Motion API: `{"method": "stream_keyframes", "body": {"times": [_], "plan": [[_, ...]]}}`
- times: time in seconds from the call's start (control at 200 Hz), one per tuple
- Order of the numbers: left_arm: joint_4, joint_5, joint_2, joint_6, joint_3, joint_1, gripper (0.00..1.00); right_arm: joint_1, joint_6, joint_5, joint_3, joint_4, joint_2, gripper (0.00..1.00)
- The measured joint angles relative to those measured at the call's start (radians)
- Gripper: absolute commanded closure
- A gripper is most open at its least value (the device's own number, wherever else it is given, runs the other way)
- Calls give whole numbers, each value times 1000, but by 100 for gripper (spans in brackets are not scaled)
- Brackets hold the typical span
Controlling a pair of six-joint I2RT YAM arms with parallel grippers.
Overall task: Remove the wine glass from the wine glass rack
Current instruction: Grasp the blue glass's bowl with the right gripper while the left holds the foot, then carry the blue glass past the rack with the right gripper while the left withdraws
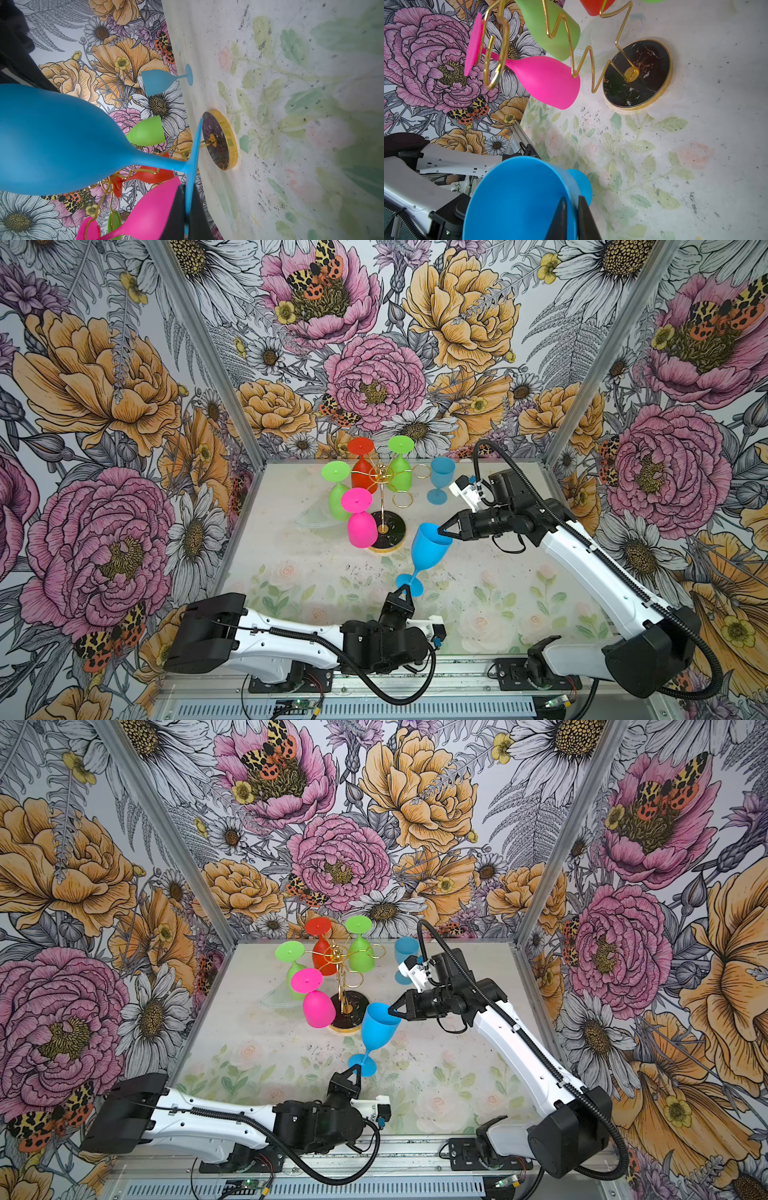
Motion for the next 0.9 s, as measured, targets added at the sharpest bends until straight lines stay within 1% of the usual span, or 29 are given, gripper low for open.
{"method": "stream_keyframes", "body": {"times": [0.09, 0.22, 0.38, 0.55, 0.666, 0.801, 0.901], "plan": [[0, -7, 0, 6, -3, 0, 100, 0, -2, 8, 0, 0, 3, 96], [0, -13, 0, 6, -4, 0, 96, 0, -9, 19, -1, 0, 4, 100], [1, -15, 0, 5, -4, 0, 87, 0, -9, 29, -2, 0, 4, 100], [18, -16, 0, -3, -6, 0, 82, 0, -9, 49, -2, -12, 4, 100], [26, -15, 0, -18, -14, 0, 76, 0, -9, 73, -2, -19, 3, 100], [29, -14, 0, -46, -23, -8, 65, -1, -8, 100, -2, -19, -1, 100], [30, -11, 0, -65, -29, -11, 61, -5, -8, 119, -2, -19, -8, 100]]}}
